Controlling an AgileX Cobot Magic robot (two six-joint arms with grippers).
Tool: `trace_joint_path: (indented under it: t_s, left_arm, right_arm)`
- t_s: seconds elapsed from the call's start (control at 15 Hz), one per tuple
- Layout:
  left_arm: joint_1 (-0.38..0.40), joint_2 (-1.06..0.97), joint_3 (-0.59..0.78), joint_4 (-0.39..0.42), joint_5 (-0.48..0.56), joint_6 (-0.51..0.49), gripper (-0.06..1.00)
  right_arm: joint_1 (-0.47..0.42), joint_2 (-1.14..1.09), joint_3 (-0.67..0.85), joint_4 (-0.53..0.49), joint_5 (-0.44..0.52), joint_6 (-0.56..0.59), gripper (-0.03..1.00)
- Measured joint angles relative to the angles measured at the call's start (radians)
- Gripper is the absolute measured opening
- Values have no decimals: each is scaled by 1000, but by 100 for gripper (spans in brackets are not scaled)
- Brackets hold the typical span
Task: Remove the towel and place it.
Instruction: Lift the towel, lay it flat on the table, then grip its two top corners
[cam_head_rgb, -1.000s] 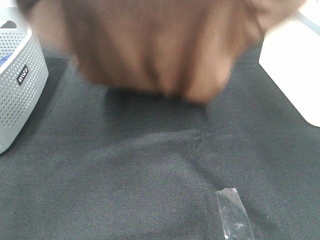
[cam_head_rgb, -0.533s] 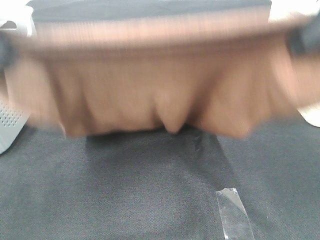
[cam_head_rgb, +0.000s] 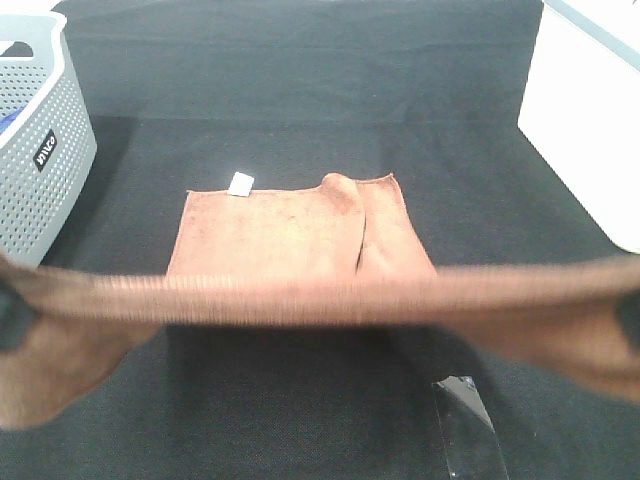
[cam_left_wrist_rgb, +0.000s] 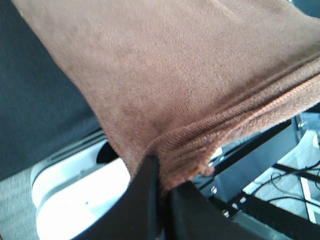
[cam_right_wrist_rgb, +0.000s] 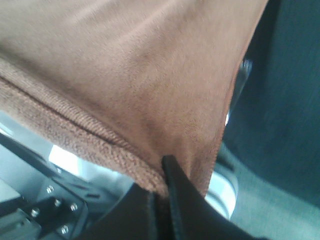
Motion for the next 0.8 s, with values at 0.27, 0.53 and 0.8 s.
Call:
trace_joint_path:
  t_s: [0.27,0.53,0.8]
  left_arm:
    - [0,134,45,-8,3,72,0]
    - [-91,282,47,68,5,107,0]
    - [-195,397,48,106,3,108,0]
  right_arm:
    - [0,77,103,8,-19,-17,0]
    - [-3,207,138,29,-65,-87,0]
    - [-4,261,193,13,-87,-124,0]
